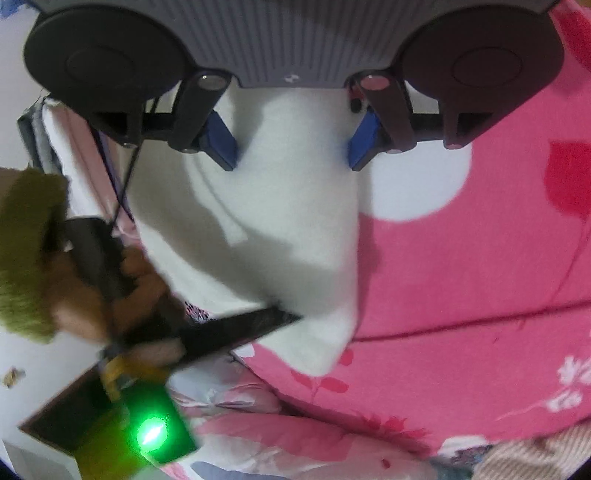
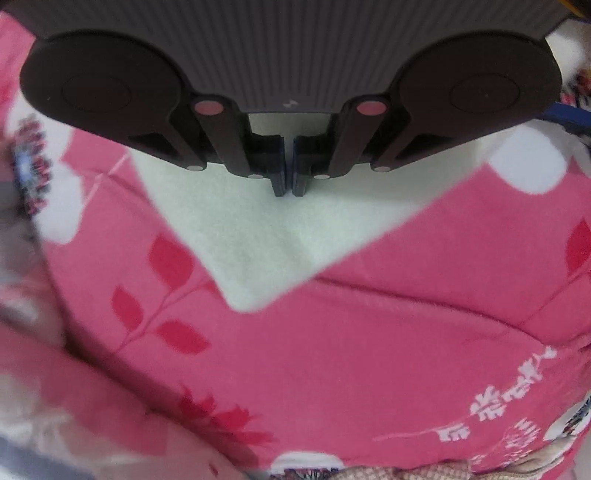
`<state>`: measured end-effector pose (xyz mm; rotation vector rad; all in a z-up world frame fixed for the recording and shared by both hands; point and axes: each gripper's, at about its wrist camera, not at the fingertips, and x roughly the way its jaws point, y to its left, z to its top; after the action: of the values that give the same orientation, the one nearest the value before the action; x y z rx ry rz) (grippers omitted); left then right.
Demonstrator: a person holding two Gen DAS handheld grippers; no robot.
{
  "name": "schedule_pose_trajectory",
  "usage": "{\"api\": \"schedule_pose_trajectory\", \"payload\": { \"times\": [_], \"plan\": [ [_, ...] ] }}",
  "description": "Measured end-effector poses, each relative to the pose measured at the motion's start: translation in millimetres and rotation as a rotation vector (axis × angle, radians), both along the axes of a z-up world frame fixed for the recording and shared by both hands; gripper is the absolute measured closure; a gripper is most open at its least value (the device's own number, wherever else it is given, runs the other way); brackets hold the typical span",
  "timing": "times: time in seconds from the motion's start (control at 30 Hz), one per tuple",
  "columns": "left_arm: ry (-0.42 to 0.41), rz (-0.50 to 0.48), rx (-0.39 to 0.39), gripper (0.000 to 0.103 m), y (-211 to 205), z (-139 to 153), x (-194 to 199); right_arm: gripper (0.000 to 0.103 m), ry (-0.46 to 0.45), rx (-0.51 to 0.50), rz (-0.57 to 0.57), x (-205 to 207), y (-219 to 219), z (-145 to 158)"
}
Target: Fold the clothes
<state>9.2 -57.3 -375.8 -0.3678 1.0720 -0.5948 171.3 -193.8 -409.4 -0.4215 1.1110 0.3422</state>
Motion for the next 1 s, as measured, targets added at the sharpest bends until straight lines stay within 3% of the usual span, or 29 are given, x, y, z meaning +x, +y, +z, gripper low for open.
{"api": "schedule_pose_trajectory", "payload": {
  "times": [0.33,0.43,0.53,0.57,0.6,0.7,0.77,0.9,1.0],
  "plan": [
    [0.059,-0.008,-0.022,0.038,3.5,-8.7,-15.4,0.103,-0.068,-0.067,-0.026,39.0,13.0,-7.2],
    [0.064,-0.017,-0.024,0.038,4.8,-8.2,-14.6,0.101,-0.077,-0.067,-0.026,23.5,17.5,32.3],
    [0.072,-0.017,-0.033,0.038,5.9,-9.1,-13.5,0.101,-0.064,0.045,0.005,-6.3,22.4,78.8],
    [0.075,-0.016,-0.035,0.038,5.8,-9.7,-13.8,0.101,-0.042,0.065,0.018,-12.1,24.7,81.9],
    [0.077,-0.015,-0.036,0.038,5.2,-10.5,-14.7,0.101,-0.016,0.079,0.027,-17.4,26.6,81.8],
    [0.082,-0.007,-0.042,0.038,5.2,-12.3,-13.1,0.102,0.121,0.034,-0.002,-23.0,26.8,26.4],
    [0.081,-0.017,-0.034,0.038,4.4,-10.8,-11.3,0.103,0.056,-0.003,0.006,-28.9,27.4,10.4],
    [0.06,-0.049,-0.002,0.038,3.0,-6.6,-11.0,0.103,0.037,0.021,-0.052,-29.1,31.6,50.2],
    [0.052,-0.053,0.0,0.038,3.3,-6.9,-11.0,0.103,0.01,0.092,-0.105,-44.3,23.2,88.8]
  ]
}}
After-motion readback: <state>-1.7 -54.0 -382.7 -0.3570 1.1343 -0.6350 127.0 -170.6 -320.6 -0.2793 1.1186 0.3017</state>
